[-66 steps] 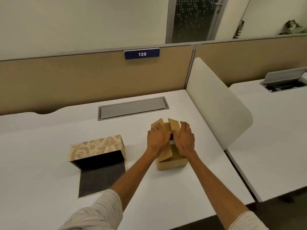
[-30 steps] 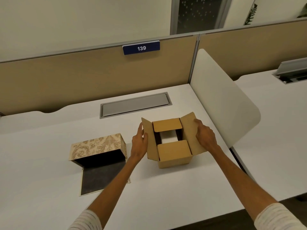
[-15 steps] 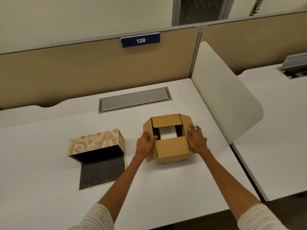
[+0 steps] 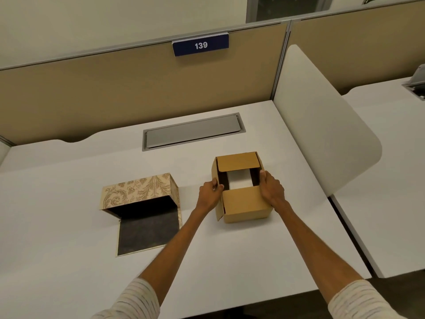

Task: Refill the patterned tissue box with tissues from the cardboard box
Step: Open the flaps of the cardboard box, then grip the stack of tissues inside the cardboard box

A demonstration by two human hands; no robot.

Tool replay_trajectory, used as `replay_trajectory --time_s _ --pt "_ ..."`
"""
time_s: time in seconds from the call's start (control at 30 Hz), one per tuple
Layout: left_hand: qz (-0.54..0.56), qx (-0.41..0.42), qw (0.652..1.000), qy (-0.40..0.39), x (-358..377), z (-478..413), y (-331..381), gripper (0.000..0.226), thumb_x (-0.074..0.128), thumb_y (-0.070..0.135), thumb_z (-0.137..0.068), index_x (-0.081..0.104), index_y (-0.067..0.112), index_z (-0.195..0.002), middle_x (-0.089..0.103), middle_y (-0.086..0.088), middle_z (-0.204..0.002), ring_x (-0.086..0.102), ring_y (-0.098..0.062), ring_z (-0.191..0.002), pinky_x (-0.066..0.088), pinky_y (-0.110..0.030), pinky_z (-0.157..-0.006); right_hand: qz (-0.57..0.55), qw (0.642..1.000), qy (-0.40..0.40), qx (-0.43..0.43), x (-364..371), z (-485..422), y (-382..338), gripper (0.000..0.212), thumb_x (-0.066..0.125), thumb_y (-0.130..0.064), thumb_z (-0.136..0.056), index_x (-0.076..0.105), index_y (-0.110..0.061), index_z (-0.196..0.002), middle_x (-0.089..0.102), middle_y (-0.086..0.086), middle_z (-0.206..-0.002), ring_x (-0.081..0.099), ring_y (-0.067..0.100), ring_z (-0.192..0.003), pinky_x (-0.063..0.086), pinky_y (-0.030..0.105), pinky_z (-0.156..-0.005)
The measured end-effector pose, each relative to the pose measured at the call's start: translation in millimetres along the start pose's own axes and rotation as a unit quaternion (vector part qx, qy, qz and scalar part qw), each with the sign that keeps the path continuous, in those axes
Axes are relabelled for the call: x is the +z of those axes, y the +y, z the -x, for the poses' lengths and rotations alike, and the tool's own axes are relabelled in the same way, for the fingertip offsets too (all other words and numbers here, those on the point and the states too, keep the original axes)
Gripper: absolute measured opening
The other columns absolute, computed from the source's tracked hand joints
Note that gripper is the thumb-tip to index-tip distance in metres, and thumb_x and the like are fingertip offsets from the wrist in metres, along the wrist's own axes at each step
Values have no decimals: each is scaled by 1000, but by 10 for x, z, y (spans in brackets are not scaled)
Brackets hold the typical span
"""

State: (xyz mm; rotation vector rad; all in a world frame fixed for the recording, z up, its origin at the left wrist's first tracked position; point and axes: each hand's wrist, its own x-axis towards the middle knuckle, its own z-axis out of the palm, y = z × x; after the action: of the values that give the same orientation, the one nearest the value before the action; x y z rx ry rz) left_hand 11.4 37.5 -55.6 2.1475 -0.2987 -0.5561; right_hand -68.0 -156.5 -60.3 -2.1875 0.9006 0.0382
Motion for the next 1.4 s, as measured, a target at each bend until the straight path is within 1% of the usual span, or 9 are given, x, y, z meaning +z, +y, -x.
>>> replay_trajectory --time_s 0.13,0.27,0.43,0.67,0.83,1.0,1.13,1.23,1.4 --pt "-118 -4 993 11 -44 -42 117 19 58 24 -92 52 8 -84 58 -7 -80 56 -27 -83 42 -30 -62 44 999 4 -10 -86 -29 -1 46 21 -43 -102 49 -9 -115 63 16 -117 57 37 -108 37 58 -102" --pt "-217 57 974 31 -175 -163 223 46 62 30 -90 49 5 -126 53 -16 -129 47 -32 -123 46 -49 -99 95 993 49 -50 -154 -23 -108 36 39 -32 -99 45 -7 -124 53 15 -132 49 36 -121 37 58 -100" --pt "-285 98 952 -42 -252 -398 403 65 61 32 -94 31 6 -146 38 -16 -150 32 -32 -142 36 -55 -112 99 983 90 -124 -184 101 -93 42 53 -30 -92 49 -10 -129 52 13 -136 48 32 -123 41 51 -95" --pt "-366 147 914 -95 -322 -644 420 58 59 33 -95 36 9 -143 47 -14 -142 46 -32 -131 38 -52 -107 131 973 15 -190 -218 195 177 25 55 -35 -91 73 -22 -102 51 3 -135 45 21 -127 38 45 -99" --pt "-321 181 927 -75 -428 -806 419 35 49 27 -102 59 9 -129 65 -13 -126 60 -32 -116 45 -51 -106 102 971 24 -215 -279 266 202 24 55 -35 -93 74 -22 -99 60 2 -126 49 17 -122 38 39 -96" --pt "-229 163 959 -17 -451 -849 438 34 47 28 -103 63 11 -128 69 -13 -124 65 -31 -112 50 -44 -102 8 973 30 -227 -410 454 107 33 53 -43 -94 75 -21 -87 74 -3 -86 64 11 -83 47 25 -74" --pt "-166 120 978 31 -413 -831 422 42 48 37 -101 57 6 -127 72 -17 -114 68 -32 -104 52 -41 -94 -38 975 5 -217 -483 583 90 50 51 -54 -91 51 -25 -50 45 -4 -45 43 11 -47 36 23 -53" --pt "-114 95 988 47 -391 -824 377 35 54 35 -99 48 8 -122 73 -18 -107 70 -32 -96 53 -38 -86 -12 977 -47 -207 -549 642 111 51 56 -48 -90 55 -12 -54 48 3 -48 40 8 -47 36 25 -54" --pt "-50 86 992 79 -402 -794 314 44 65 31 -93 39 9 -120 69 -17 -116 60 -22 -90 48 -33 -80 82 967 -113 -215 -677 774 110 16 64 -43 -80 74 -30 -83 74 -15 -82 64 0 -78 50 19 -71"
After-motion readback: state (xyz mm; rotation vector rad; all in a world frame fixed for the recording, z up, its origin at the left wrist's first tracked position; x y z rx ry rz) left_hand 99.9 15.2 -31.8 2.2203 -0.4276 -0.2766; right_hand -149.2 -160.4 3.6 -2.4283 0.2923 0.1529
